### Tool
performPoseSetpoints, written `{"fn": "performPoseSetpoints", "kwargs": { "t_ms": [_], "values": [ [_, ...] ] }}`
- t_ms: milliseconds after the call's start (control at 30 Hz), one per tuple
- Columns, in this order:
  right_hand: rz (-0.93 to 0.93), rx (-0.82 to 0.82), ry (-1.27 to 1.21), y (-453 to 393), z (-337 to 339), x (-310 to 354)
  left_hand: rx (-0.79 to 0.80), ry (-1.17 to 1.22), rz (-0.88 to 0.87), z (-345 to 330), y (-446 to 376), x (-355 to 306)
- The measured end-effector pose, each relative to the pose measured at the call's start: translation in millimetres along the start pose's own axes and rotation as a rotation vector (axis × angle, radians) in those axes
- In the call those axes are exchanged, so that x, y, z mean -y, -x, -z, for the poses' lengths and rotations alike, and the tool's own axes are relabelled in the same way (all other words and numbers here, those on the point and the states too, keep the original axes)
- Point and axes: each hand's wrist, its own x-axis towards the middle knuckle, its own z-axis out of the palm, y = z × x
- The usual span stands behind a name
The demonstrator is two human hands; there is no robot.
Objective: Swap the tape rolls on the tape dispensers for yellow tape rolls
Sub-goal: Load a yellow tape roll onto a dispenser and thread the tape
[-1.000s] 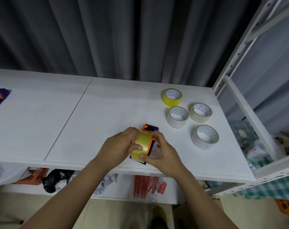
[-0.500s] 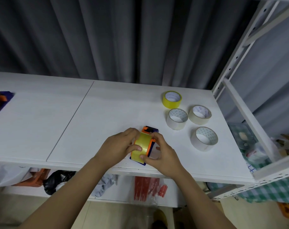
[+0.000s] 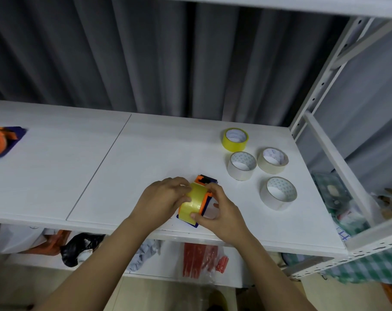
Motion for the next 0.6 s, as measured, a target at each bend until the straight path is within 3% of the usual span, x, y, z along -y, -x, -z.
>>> {"fn": "performPoseSetpoints", "kwargs": {
  "t_ms": [133,267,500,600],
  "values": [
    [-0.004,0.007,0.005,-0.4,-0.5,0.4,0.005,-0.078,-0.008,7.4,-1.5,-1.2],
    [0.000,0.010,0.022,0.1,0.8,2.0,0.107,-0.218,-0.008,11.5,-8.8,-2.3],
    [0.013,0.014,0.039,1.3,1.8,5.4,0.157,-0.578,-0.210,24.7,-16.8,-9.6],
    [0.035,-0.001,0.071,1.1,2.3,8.5,0.137,-0.580,-0.247,23.9,-19.6,-13.2]
  ]
}}
